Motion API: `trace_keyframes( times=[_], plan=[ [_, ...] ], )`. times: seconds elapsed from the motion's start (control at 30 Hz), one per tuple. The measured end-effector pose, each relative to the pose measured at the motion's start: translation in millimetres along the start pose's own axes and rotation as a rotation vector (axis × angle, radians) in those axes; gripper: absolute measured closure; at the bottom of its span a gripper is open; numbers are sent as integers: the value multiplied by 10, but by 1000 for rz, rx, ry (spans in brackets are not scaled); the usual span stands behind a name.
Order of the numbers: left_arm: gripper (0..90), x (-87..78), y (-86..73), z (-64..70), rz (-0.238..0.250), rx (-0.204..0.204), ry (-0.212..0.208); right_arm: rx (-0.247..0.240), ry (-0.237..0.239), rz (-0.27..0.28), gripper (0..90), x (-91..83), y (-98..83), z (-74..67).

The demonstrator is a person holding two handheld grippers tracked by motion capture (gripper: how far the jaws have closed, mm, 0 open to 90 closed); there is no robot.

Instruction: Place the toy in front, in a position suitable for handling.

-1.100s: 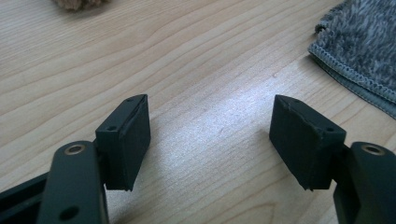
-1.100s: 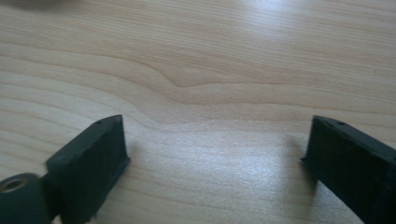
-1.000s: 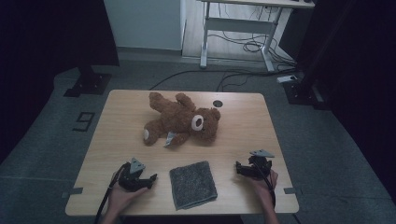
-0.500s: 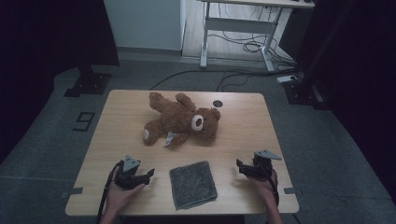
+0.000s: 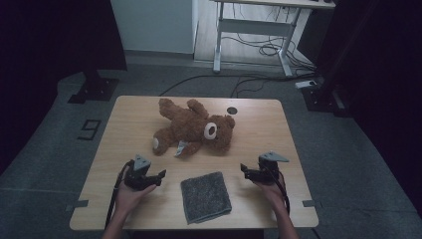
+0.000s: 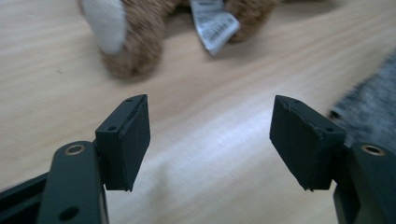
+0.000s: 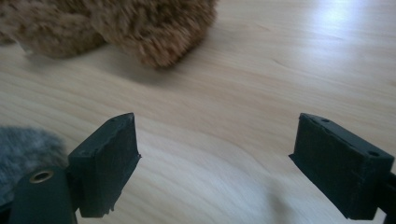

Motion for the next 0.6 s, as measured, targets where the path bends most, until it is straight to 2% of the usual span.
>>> trace_keyframes(
  times=[0.17,0.33,0.5,0.6],
  plan=[
    [290,65,137,-75,10,-16,4,-11,31,-5,142,136,95,-139],
    [291,116,172,-111,0,-34,-1,-17,53,-6,142,216,139,-239],
    [289,159,170,-205,-16,-30,37,-27,63,-11,142,278,187,-297],
    [297,201,224,-306,12,-51,54,-36,74,5,148,321,247,-346]
  ],
)
Point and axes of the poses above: each handheld gripper's, and its own axes: x roughly forward along the jaws, y roughly out of its top, z roughly to its right, the point moved 10 cm from there along x, roughly forward along the jaws, and after that the axes turned 7 degrees about -y, right-handed, at the moved point
